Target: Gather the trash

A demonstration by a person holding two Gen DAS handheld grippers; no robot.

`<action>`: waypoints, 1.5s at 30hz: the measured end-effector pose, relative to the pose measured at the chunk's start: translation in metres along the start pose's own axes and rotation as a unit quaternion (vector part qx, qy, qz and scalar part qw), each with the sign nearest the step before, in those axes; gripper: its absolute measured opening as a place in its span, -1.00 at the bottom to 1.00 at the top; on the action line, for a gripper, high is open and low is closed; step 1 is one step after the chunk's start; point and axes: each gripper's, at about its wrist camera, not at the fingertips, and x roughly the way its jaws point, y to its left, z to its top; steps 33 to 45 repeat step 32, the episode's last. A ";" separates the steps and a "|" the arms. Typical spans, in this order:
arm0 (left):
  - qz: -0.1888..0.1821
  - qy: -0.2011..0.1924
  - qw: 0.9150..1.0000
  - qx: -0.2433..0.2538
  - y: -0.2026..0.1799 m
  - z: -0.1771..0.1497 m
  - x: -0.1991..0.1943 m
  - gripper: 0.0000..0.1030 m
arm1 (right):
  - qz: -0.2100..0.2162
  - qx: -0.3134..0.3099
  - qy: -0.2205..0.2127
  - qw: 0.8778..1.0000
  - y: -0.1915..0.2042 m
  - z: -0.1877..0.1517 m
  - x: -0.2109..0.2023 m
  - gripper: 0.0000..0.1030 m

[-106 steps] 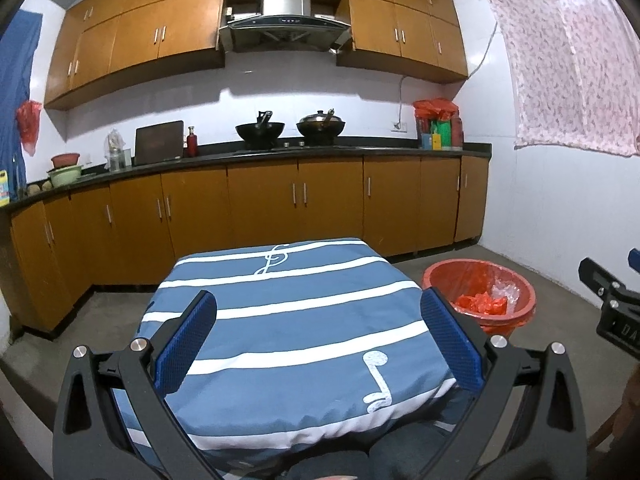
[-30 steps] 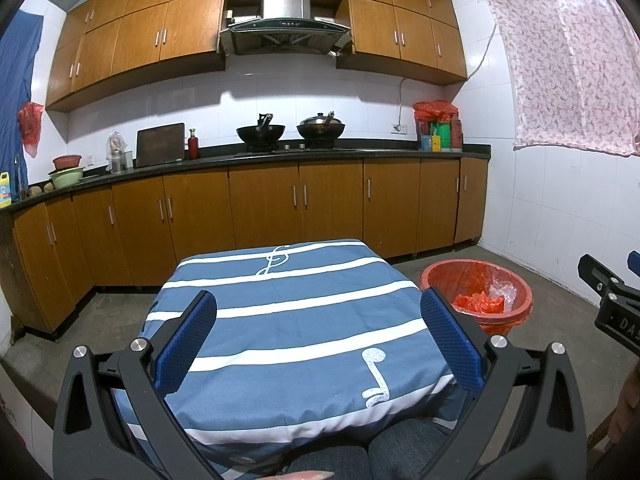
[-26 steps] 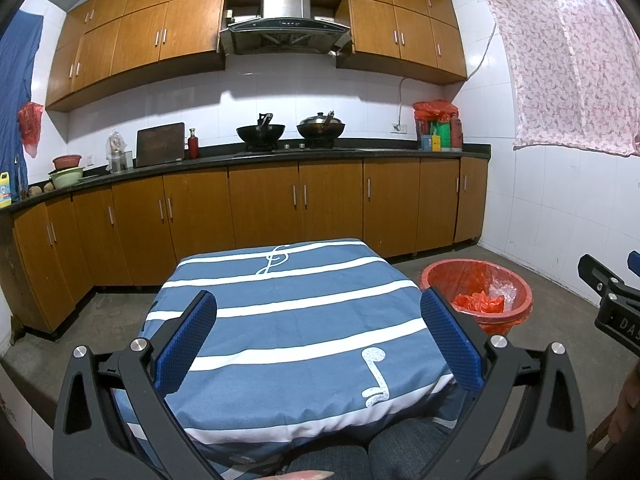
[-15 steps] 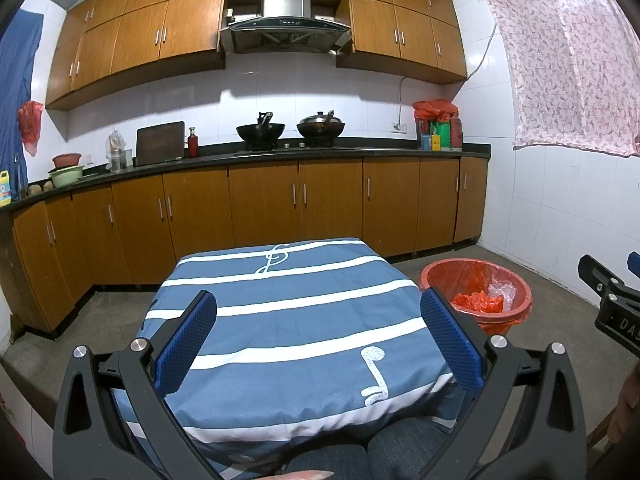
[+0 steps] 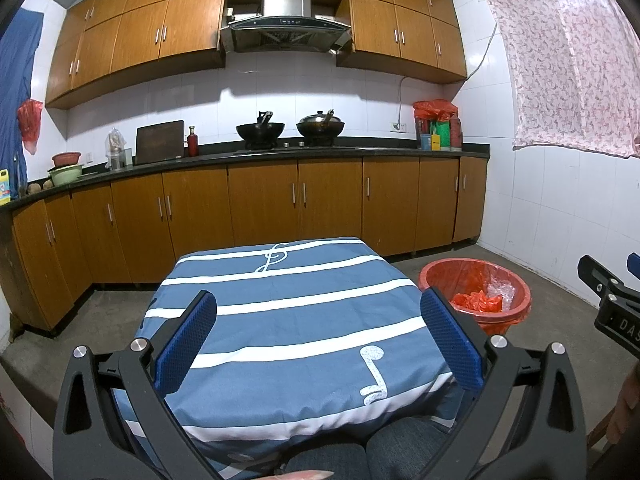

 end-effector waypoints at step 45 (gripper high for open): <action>-0.002 0.005 1.000 -0.005 -0.003 -0.002 -0.002 0.96 | 0.000 0.001 0.000 1.000 0.001 -0.001 -0.001 0.92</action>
